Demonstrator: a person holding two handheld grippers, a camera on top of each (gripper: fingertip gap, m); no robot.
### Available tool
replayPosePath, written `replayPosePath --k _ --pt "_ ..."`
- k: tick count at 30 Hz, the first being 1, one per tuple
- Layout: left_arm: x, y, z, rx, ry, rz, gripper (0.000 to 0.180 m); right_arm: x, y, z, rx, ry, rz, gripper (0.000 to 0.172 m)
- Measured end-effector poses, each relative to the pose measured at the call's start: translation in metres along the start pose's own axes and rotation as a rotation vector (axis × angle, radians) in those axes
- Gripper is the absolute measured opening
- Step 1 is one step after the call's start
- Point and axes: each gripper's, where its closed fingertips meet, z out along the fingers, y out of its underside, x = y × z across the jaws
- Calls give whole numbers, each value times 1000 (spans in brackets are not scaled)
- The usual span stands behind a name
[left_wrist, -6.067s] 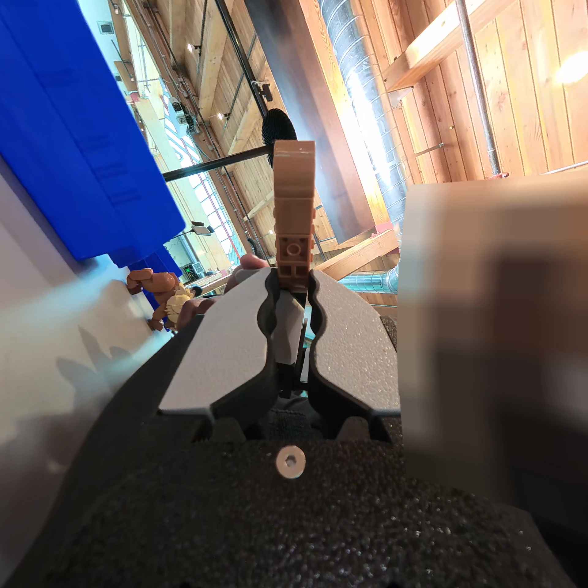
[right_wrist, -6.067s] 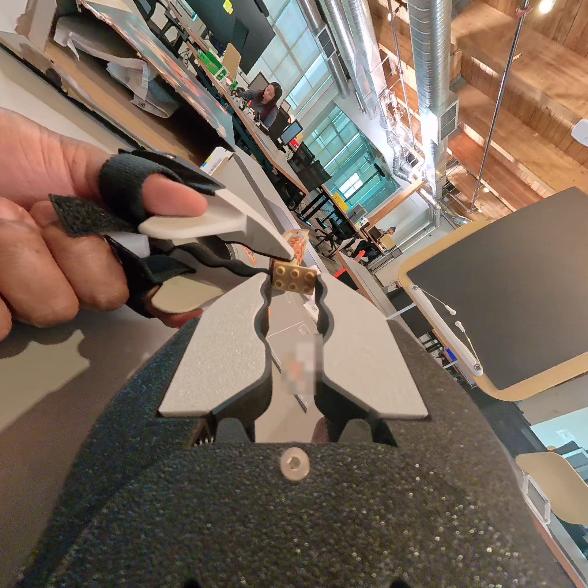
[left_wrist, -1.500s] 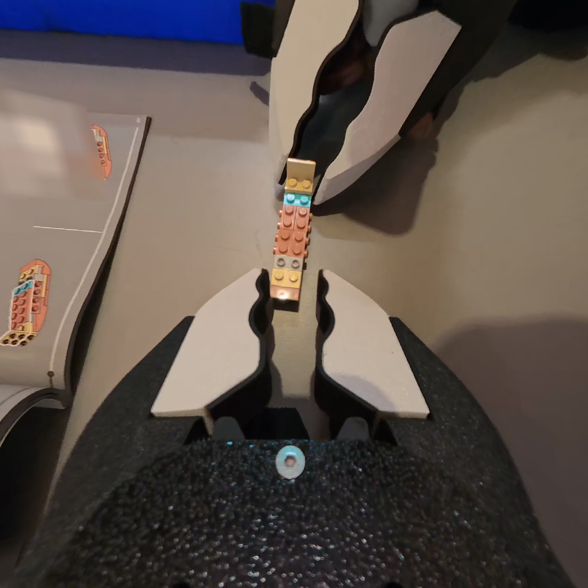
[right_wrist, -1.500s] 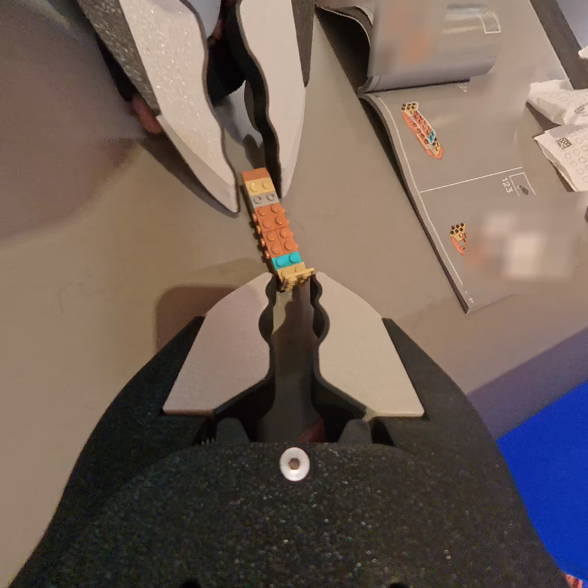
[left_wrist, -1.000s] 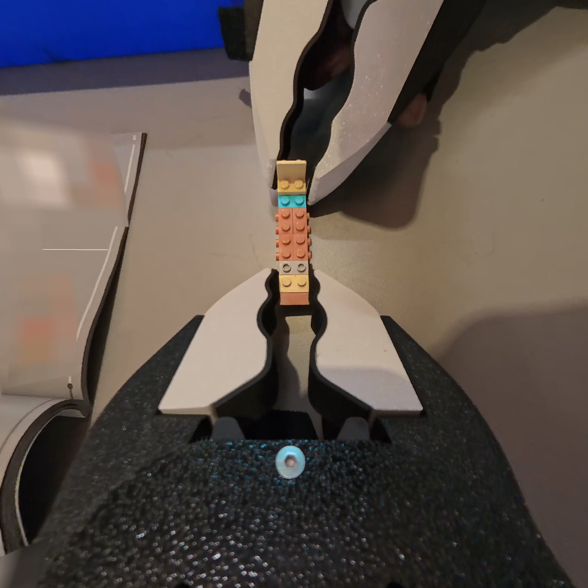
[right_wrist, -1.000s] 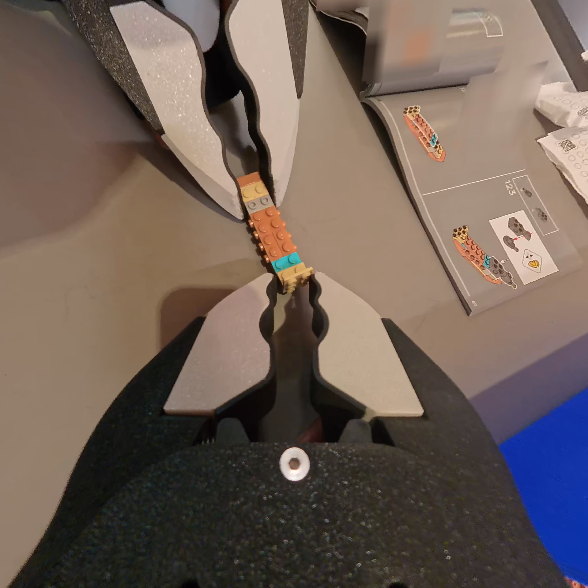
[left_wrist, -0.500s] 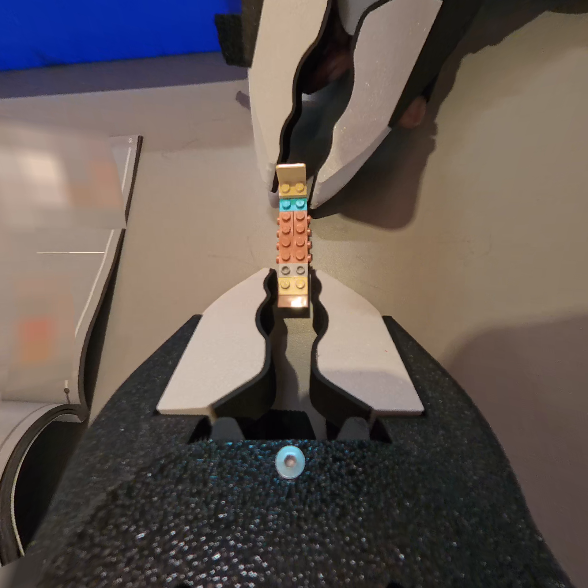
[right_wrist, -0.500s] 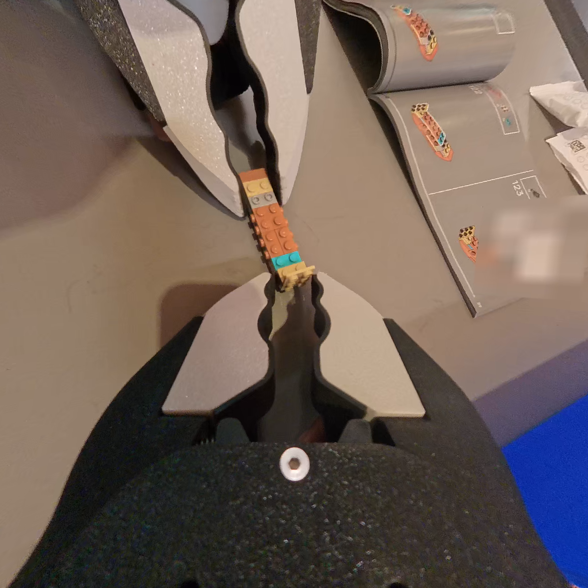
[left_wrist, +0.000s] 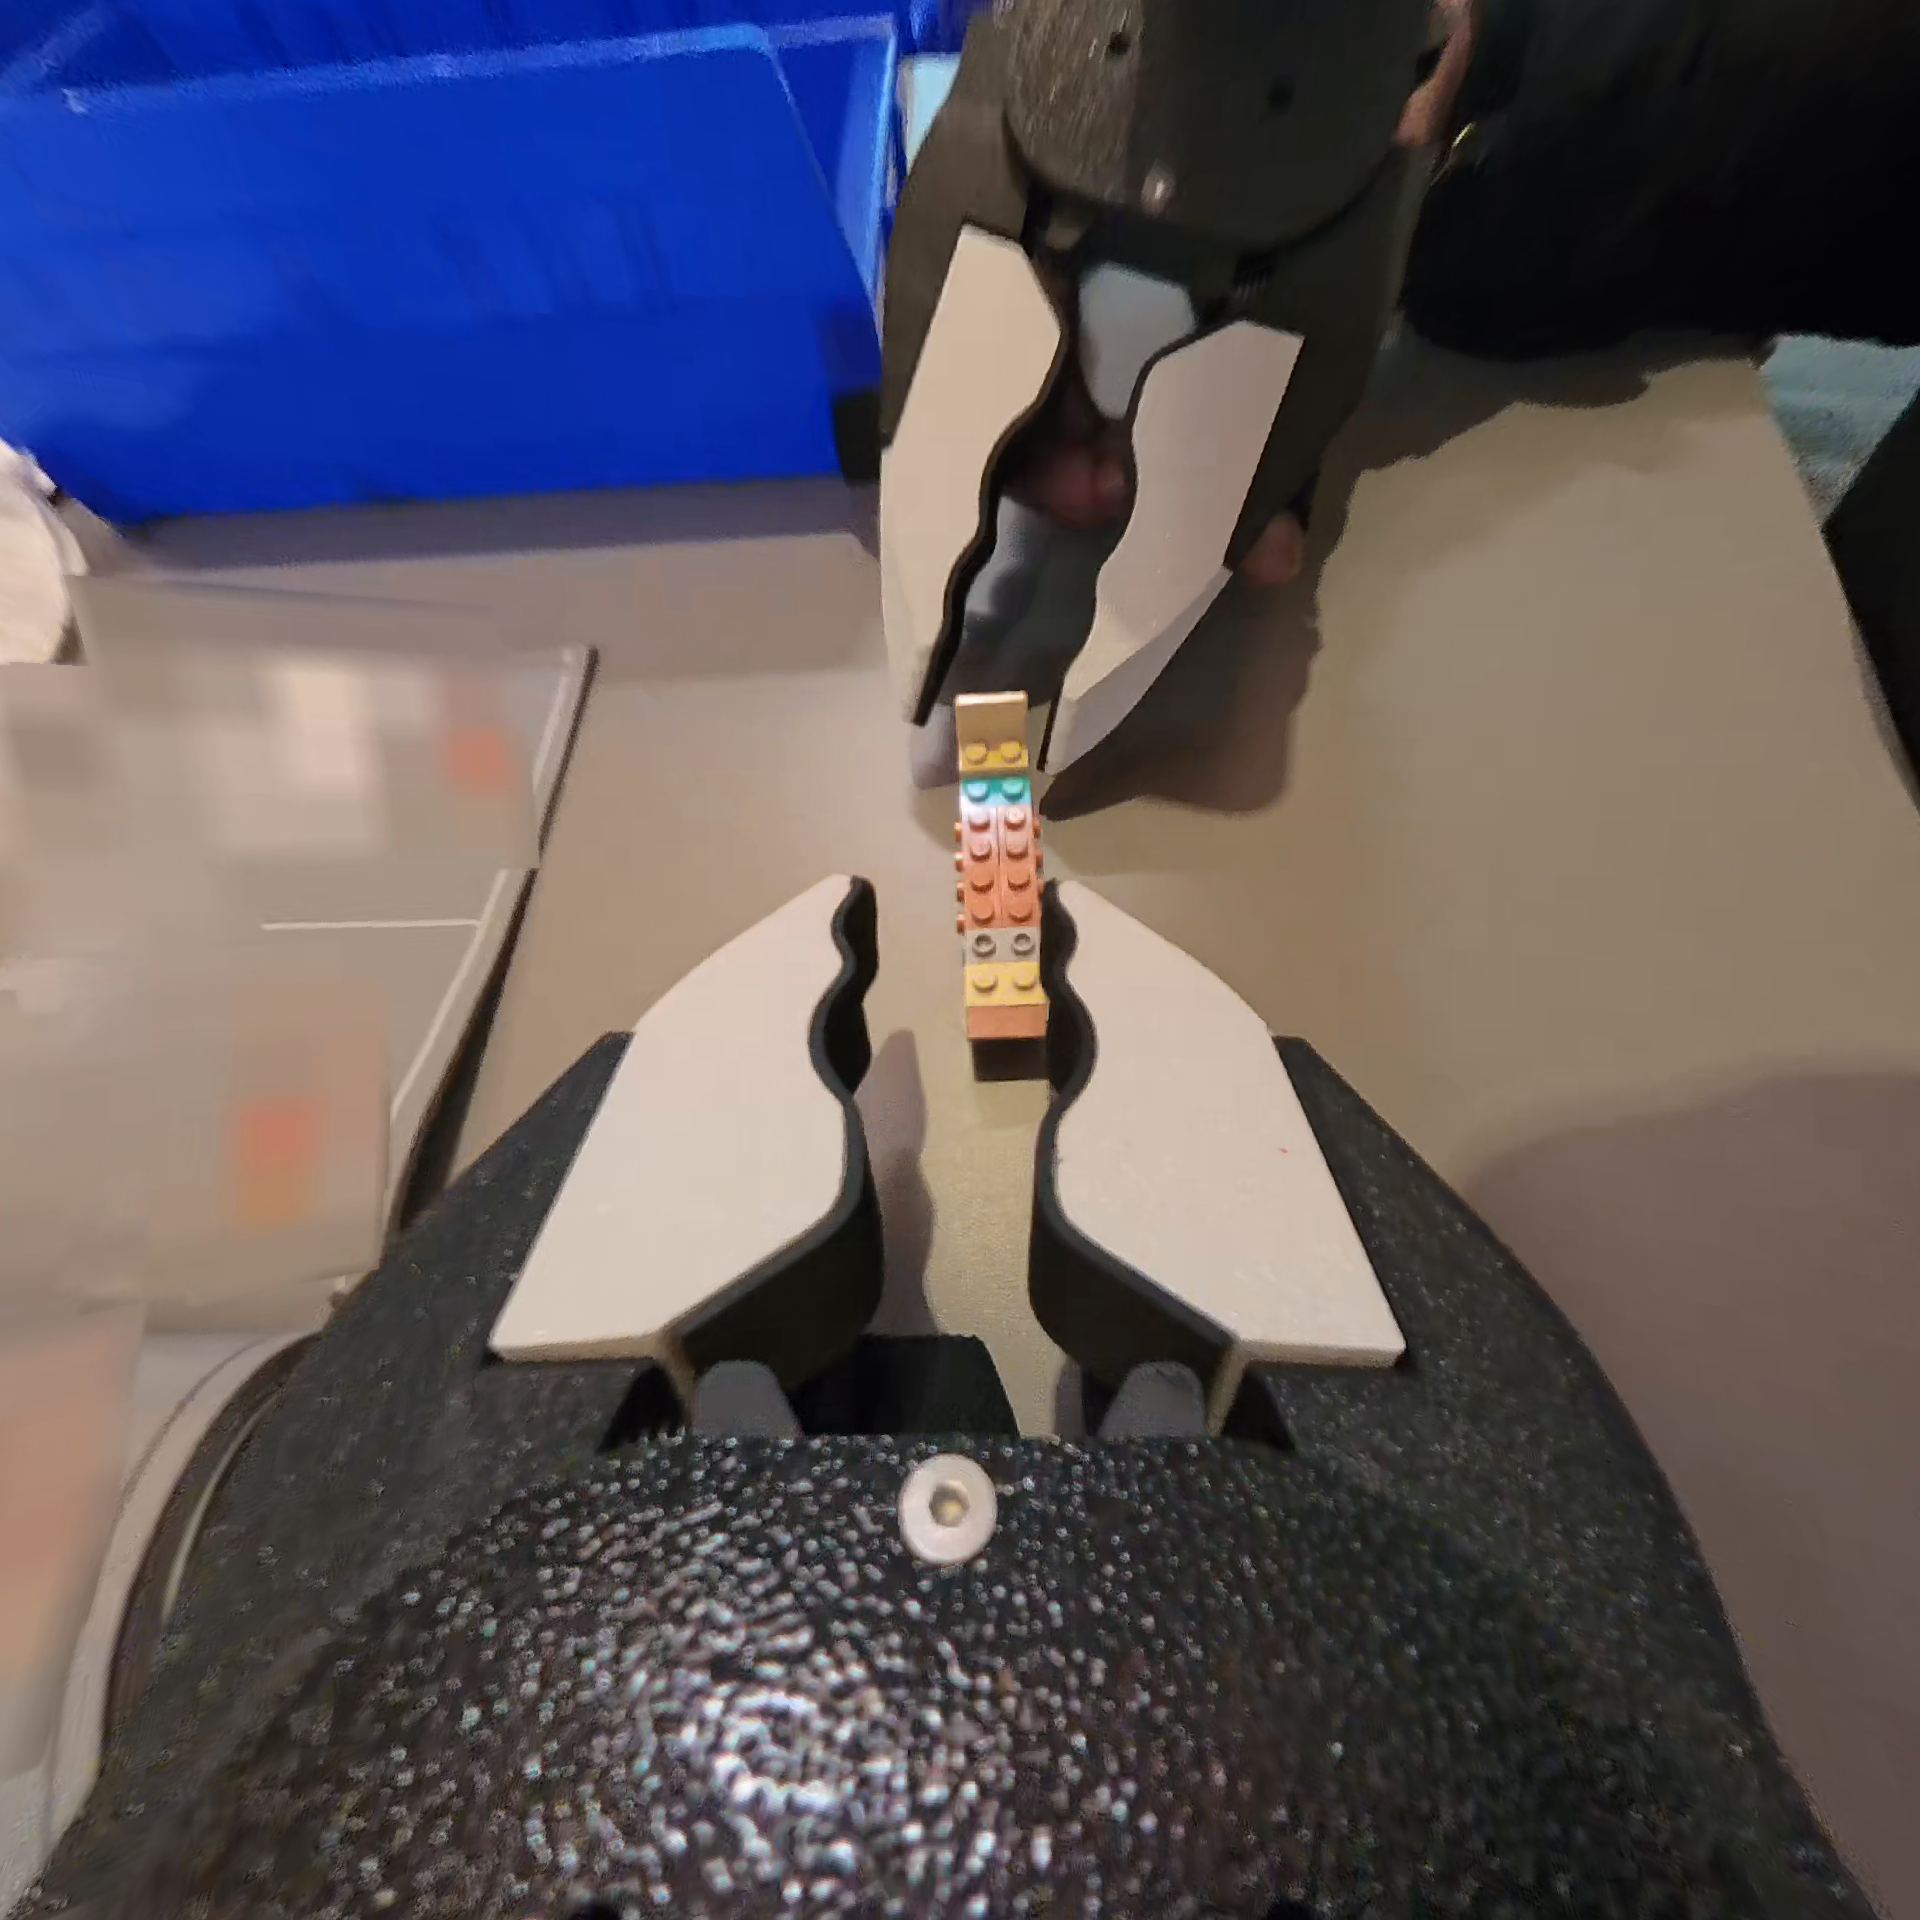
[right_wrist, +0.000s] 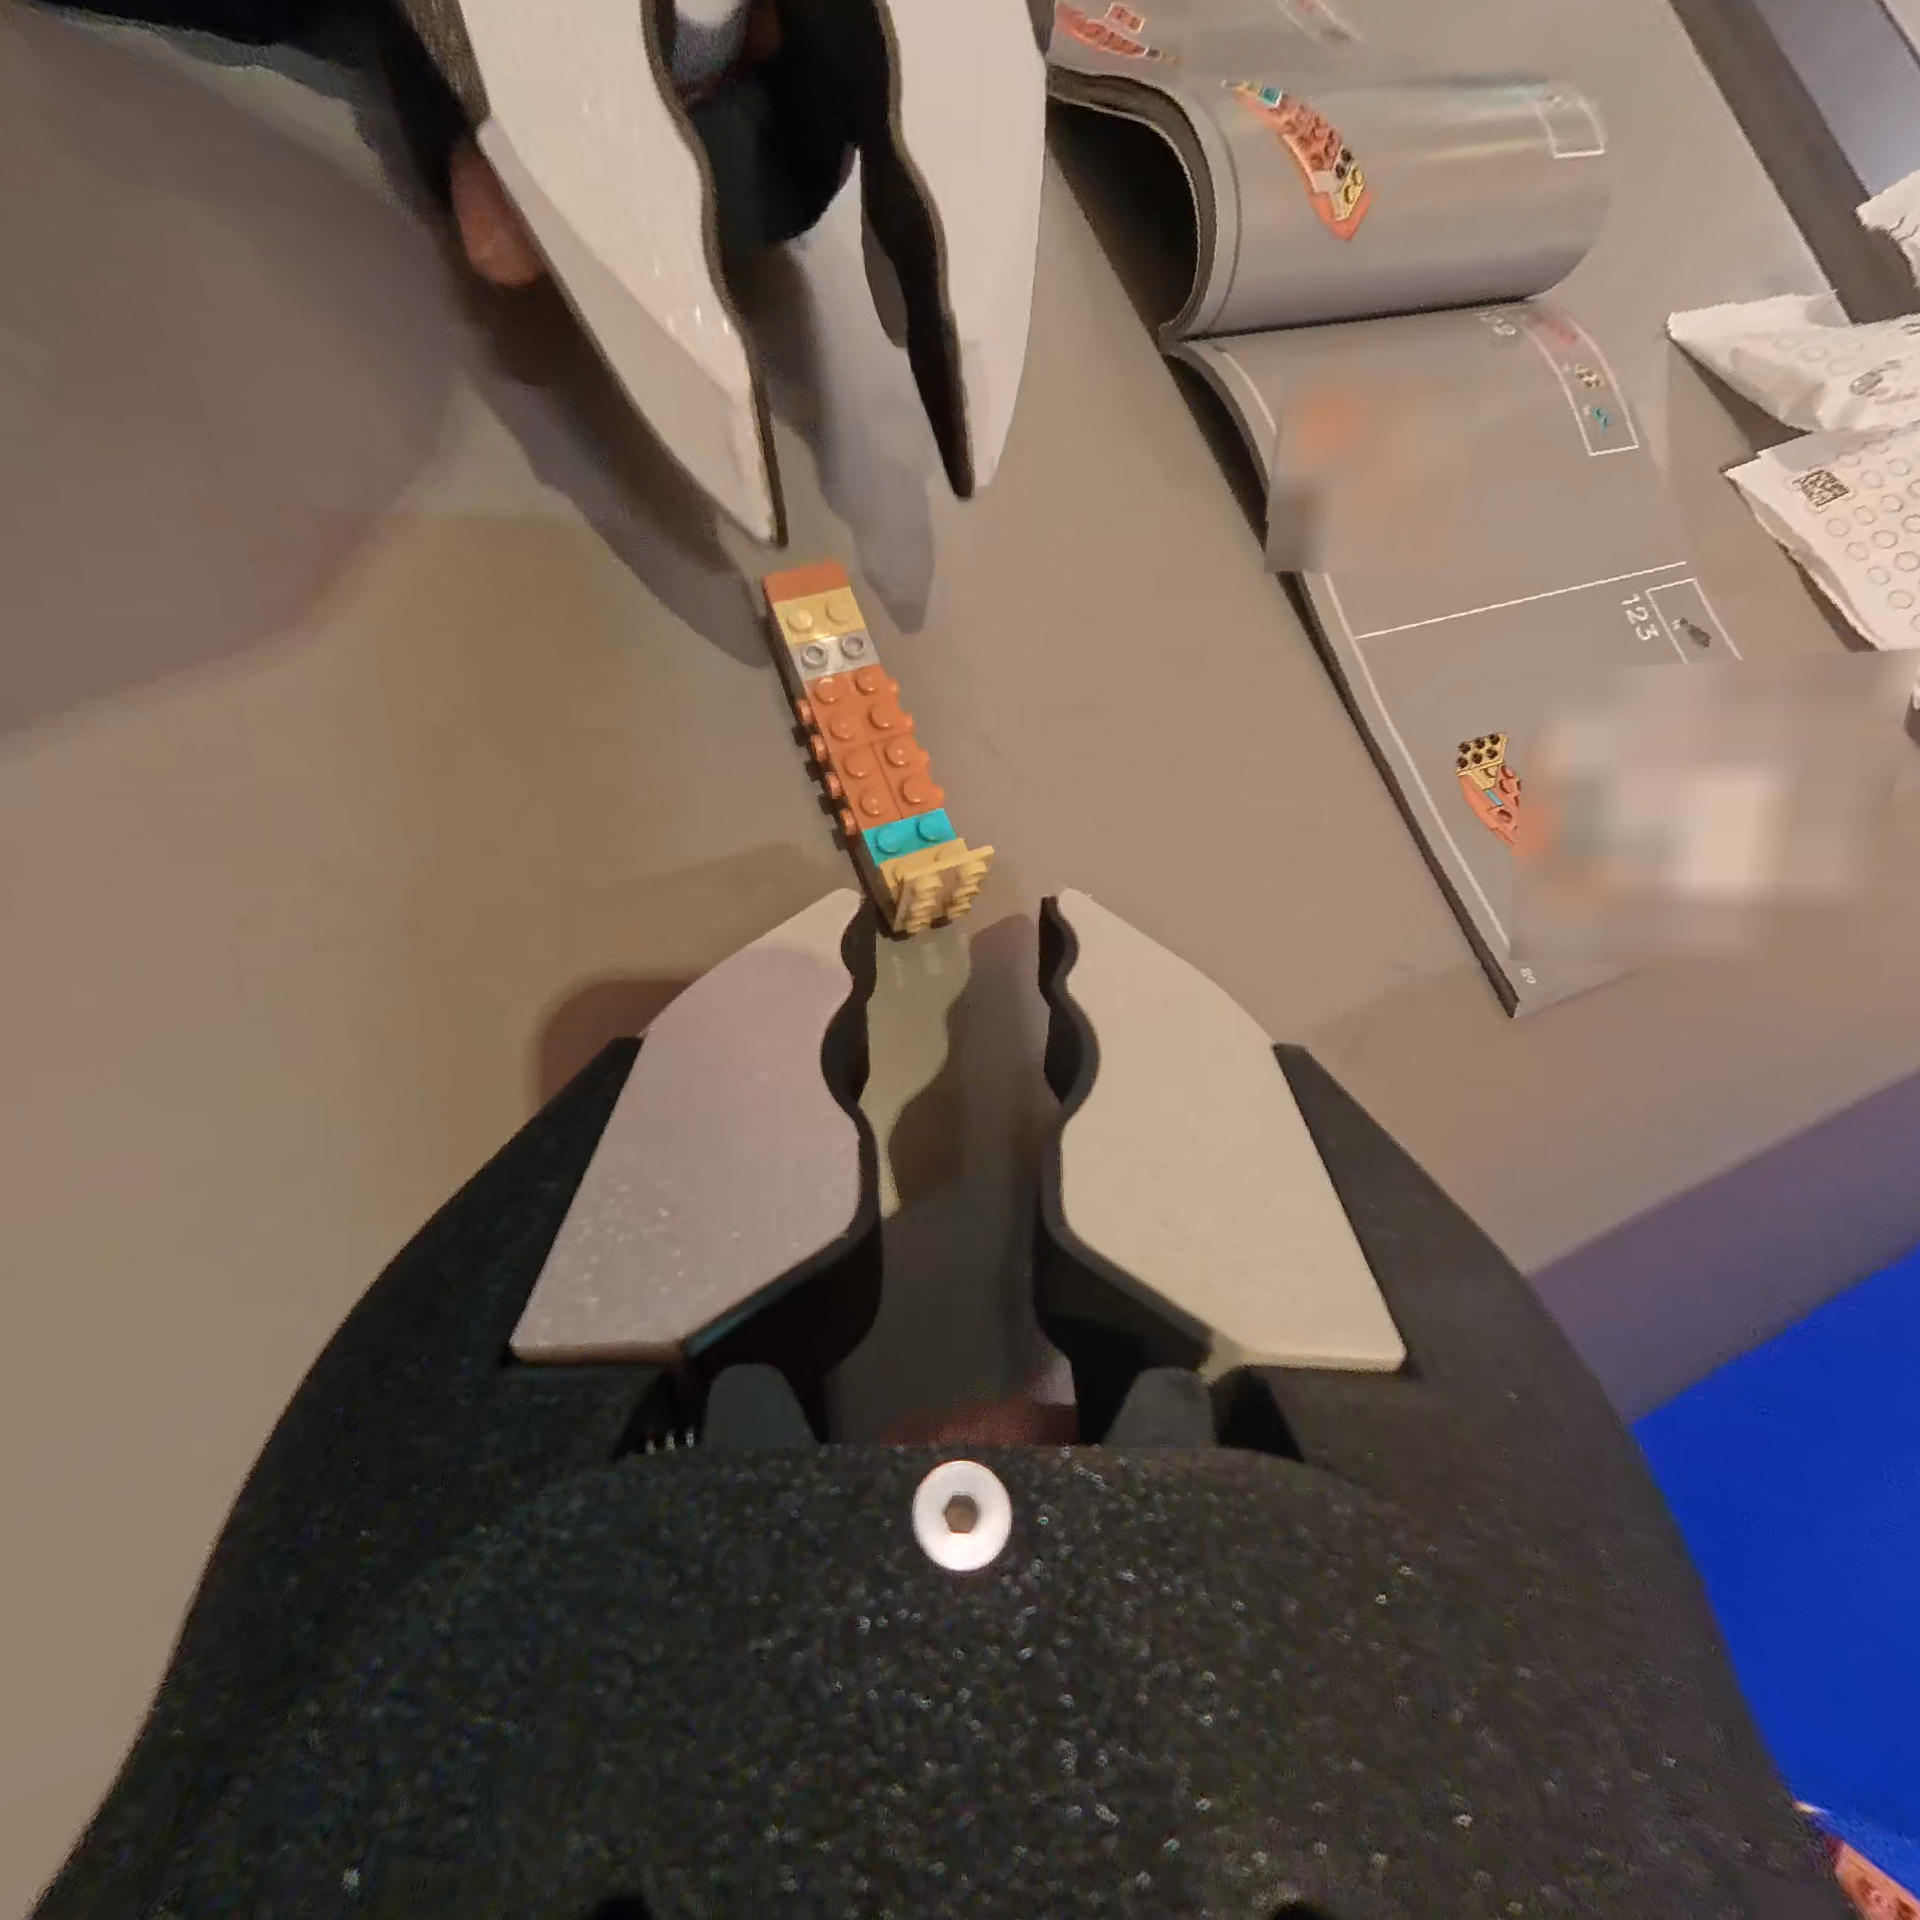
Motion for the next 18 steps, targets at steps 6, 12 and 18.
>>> replayPosePath --k 6,12,18 --pt "0 -17 -13 149 53 -13 21 -4 -9 -11 106 -98 50 35" --pt "0 -14 -12 127 42 -1 15 -2 -14 -16 158 -138 104 33" --pt "-2 -15 -12 131 45 -18 12 -3 -13 -13 140 -124 78 20"
